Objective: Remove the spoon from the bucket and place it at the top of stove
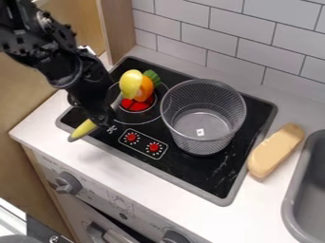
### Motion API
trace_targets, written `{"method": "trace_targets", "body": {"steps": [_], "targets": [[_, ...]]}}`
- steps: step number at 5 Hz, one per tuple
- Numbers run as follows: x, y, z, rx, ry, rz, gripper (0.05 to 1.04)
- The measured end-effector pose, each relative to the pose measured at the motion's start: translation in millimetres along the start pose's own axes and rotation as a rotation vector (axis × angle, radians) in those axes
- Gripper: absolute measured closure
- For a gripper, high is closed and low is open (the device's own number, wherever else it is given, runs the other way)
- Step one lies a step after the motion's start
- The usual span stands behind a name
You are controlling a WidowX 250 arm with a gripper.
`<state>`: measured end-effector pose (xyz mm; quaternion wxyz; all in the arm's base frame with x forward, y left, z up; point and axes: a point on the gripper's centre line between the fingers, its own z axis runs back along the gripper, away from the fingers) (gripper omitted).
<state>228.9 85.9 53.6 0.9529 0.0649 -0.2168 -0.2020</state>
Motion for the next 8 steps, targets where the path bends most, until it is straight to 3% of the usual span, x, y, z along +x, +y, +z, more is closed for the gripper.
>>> {"method": "trace_targets", "body": {"steps": [2,3,5,6,8], "targets": [[0,-4,-24,-0.003,-0.050,0.021,0.822],[2,-8,-27,-0.011,-0.025,0.028,0.782],[8,-14,-17,-0.036,0.042,0.046,0.225],[12,-19,-13,-0.025,0.050,0.051,0.077],[30,-31,16,-0.015,0.116,0.081,0.083]]}}
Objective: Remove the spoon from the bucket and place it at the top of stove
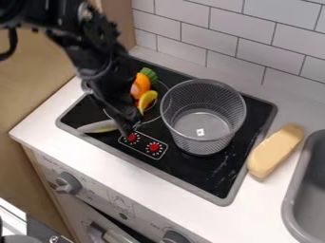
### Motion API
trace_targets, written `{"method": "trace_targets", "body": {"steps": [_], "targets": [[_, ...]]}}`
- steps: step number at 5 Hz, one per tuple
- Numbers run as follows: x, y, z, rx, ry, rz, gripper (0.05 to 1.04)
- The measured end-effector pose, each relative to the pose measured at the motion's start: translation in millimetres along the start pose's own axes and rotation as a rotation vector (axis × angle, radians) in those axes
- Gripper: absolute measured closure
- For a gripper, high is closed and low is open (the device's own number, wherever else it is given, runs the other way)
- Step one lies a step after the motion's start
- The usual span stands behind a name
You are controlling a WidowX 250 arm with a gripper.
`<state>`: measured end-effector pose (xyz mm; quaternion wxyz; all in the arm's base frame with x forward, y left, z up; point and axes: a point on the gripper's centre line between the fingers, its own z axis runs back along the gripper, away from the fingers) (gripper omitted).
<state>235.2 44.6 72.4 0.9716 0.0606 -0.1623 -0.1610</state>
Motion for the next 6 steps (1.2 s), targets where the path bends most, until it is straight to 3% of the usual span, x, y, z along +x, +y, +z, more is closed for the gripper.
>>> {"method": "trace_targets", "body": {"steps": [3,5,6], "targets": [[-1,-36,36,0.025,0.093,0.019,0.083],[-1,-62,48,0.032,0.116,0.074,0.083],[13,-64,56,0.028,0.124,0.109,0.083]]}}
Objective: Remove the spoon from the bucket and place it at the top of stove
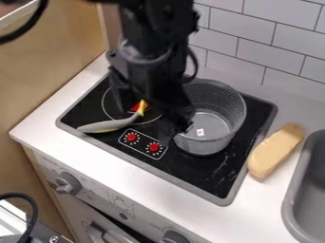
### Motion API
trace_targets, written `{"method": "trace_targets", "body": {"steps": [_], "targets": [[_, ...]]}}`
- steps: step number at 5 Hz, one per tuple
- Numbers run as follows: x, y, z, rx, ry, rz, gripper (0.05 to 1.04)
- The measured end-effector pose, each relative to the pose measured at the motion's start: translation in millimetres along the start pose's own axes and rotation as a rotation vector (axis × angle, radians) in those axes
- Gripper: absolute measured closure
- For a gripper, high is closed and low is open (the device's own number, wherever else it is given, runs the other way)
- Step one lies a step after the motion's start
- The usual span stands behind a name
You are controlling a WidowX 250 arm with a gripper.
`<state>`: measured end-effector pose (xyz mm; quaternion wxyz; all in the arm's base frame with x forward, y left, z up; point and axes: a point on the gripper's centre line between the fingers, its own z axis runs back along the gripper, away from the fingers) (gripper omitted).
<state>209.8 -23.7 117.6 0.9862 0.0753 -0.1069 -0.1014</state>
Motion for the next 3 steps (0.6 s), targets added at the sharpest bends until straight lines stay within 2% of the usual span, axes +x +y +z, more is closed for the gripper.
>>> {"method": "trace_targets", "body": {"steps": [2,3], "targets": [[10,7,9,0.000,0.026,0.003,0.083],[23,0,9,-0.001,0.049,0.063,0.083]]}}
